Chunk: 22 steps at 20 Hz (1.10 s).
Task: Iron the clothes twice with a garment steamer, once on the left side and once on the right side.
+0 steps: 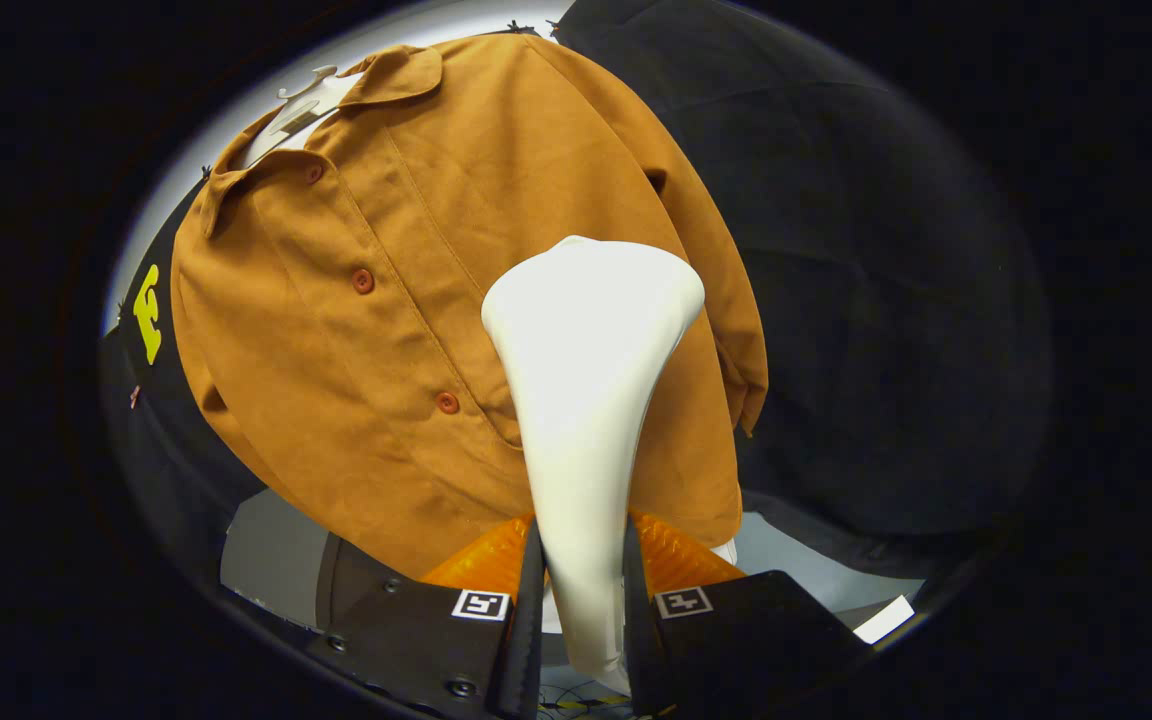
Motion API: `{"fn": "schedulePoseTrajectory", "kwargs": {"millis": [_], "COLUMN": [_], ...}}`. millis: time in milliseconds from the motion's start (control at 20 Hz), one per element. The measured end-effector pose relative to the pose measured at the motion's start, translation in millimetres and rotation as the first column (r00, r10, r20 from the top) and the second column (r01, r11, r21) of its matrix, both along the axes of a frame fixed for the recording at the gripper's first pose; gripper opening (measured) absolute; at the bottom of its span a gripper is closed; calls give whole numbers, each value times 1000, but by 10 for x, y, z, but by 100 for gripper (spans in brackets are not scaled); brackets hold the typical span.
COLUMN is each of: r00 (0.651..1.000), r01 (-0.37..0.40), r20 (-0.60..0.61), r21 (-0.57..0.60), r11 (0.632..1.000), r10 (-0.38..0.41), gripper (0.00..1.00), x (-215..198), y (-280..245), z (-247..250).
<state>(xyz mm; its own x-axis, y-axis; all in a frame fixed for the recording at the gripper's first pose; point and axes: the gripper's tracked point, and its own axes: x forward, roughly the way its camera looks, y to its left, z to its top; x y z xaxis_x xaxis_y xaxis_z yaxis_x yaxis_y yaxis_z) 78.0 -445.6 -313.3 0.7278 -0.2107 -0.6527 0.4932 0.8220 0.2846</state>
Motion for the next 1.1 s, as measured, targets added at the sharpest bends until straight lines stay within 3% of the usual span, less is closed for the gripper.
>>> {"fn": "schedulePoseTrajectory", "kwargs": {"millis": [600, 900, 1100], "r00": [992, 997, 991], "r01": [42, 79, 77], "r20": [-121, -5, 121], "r21": [45, -100, -214], "r11": [998, 992, 974], "r10": [-37, -80, -52], "gripper": [38, 38, 38], "x": [-346, -406, -351], "y": [124, 196, 423], "z": [-484, 284, 1049]}}
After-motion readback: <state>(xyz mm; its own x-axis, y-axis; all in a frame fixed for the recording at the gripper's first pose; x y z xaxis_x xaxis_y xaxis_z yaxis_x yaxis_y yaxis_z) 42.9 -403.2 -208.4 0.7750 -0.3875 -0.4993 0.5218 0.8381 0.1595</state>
